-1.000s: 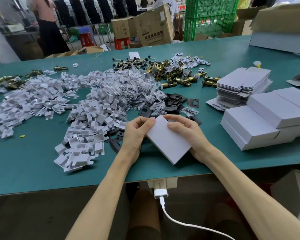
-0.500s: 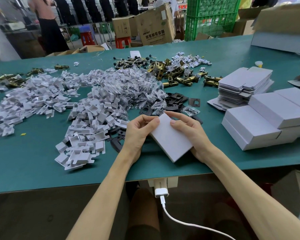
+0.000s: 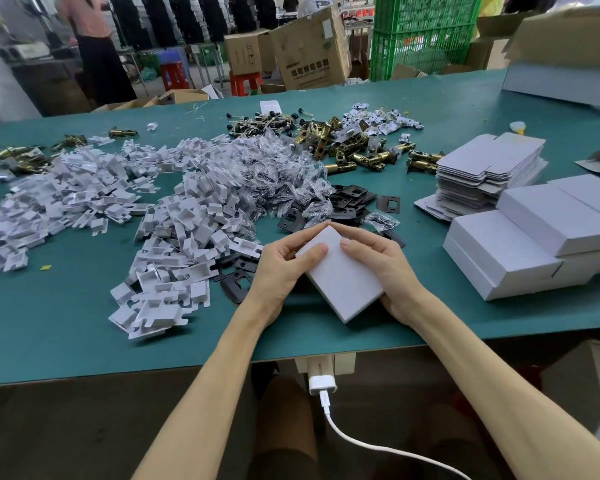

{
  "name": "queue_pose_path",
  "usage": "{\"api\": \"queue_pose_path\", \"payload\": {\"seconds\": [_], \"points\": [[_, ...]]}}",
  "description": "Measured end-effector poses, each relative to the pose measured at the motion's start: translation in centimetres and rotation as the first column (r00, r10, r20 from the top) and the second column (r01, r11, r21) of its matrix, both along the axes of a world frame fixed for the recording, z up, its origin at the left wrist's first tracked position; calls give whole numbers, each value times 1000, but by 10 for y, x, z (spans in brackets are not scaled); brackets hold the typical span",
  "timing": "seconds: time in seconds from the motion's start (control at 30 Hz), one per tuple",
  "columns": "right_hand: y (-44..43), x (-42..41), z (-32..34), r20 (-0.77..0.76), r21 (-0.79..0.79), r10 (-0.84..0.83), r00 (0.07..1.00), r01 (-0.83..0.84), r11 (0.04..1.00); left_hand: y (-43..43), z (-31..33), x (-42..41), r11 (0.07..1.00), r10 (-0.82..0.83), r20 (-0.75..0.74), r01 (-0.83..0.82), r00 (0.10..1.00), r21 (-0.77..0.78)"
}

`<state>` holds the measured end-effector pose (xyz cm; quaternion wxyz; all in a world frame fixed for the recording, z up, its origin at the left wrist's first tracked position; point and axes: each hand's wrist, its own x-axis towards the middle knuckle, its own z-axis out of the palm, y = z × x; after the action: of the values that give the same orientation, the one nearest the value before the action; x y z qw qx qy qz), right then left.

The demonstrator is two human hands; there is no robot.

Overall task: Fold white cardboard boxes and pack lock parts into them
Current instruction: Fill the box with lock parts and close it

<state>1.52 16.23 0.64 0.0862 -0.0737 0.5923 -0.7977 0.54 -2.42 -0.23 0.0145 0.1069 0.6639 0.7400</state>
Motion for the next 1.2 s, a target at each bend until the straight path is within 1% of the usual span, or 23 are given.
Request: {"api": "queue_pose_path", "payload": {"seconds": [0.3,0.43,0.6,0.67,0.8,0.97,1.03,1.1,1.2], "points": [[0,-1,-1,-33,8,-6,999,7,1000,2,-1,0,998,56,12,-56,998,14],[0,-2,-2,-67,36,-41,997,44,998,2,-1,0,999,39,4,-39,999,-4],[0,-1,-3,-37,34,-86,996,88,996,1,0,-2,997,-30,15,31,999,-64],[0,-2,-3,-29,48,-99,995,100,994,1,0,-1,998,-27,28,29,999,-63],[-2,-3,-4,-8,43,-123,992,123,991,3,0,-2,997,31,40,-28,999,-72],[0,-3,-3,4,55,-142,990,142,988,2,0,-1,994,-30,28,33,999,-101],[-1,-2,-1,-6,115,-152,988,152,982,2,0,-2,995,-26,31,29,999,-99],[-3,-3,2,-59,251,-172,983,182,951,2,-1,-2,996,-1,30,3,1000,-87],[-5,0,12,-154,503,-139,978,198,841,0,-1,-1,998,33,24,-32,999,-56]]}}
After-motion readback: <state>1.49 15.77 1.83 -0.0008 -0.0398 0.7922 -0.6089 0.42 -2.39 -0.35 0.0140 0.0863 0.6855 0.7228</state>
